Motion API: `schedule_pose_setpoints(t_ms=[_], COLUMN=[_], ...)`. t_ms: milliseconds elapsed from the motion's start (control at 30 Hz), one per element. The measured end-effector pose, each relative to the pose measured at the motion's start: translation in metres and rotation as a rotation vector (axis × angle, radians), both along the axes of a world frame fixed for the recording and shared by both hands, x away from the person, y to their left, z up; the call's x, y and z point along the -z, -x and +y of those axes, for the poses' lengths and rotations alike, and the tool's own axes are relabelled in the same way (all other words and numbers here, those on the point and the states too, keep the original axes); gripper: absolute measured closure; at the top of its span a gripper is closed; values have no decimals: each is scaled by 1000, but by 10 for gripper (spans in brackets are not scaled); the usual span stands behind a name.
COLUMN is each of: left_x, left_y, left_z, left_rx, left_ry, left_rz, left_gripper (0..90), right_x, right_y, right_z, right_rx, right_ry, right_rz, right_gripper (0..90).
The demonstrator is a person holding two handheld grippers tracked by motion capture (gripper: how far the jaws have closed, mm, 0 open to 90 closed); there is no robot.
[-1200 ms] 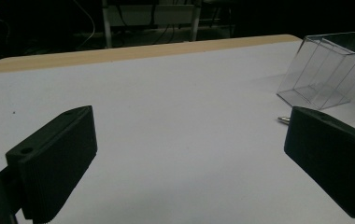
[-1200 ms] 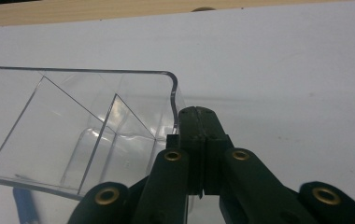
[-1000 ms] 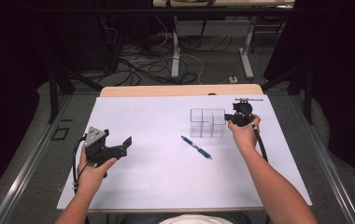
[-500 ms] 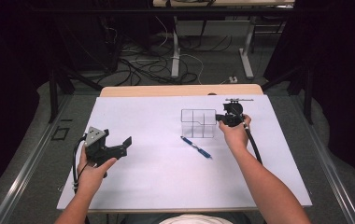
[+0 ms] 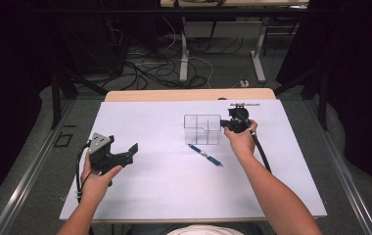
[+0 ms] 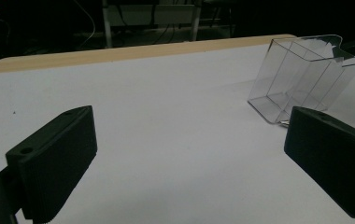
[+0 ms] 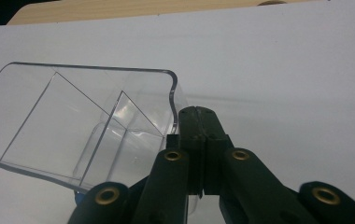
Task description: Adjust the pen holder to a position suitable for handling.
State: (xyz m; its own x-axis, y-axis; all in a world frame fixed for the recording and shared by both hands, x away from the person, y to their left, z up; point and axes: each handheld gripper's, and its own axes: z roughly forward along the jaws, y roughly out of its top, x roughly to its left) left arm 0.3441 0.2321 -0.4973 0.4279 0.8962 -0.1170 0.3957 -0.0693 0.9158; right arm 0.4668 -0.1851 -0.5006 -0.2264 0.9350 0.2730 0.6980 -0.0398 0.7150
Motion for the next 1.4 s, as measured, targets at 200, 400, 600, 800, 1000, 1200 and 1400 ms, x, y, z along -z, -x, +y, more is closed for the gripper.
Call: schedule_pose_setpoints(t_ms=[200, 400, 600, 800, 1000, 1200, 1400], left_x=[0, 0, 1, 1, 1, 1, 1], left_y=[0, 0, 0, 0, 0, 0, 0], left_z=[0, 1, 1, 1, 2, 2, 2], left_rx=[-2, -1, 3, 4, 4, 0, 1], left_ry=[0, 1, -4, -7, 3, 15, 21], left_rz=[0, 2, 6, 8, 11, 10, 13], left_gripper=[24, 24, 23, 23, 23, 23, 23], right_x=[0, -6, -14, -22, -29, -34, -42], right_y=[-1, 1, 4, 11, 19, 27, 38], right_z=[2, -2, -6, -6, -2, 3, 11], right_rx=[-13, -28, -73, -117, -183, -273, -330], right_ry=[2, 7, 38, 39, 80, 95, 114], right_rz=[-6, -49, -108, -167, -190, -225, -267], right_gripper=[900, 836, 754, 621, 538, 425, 351])
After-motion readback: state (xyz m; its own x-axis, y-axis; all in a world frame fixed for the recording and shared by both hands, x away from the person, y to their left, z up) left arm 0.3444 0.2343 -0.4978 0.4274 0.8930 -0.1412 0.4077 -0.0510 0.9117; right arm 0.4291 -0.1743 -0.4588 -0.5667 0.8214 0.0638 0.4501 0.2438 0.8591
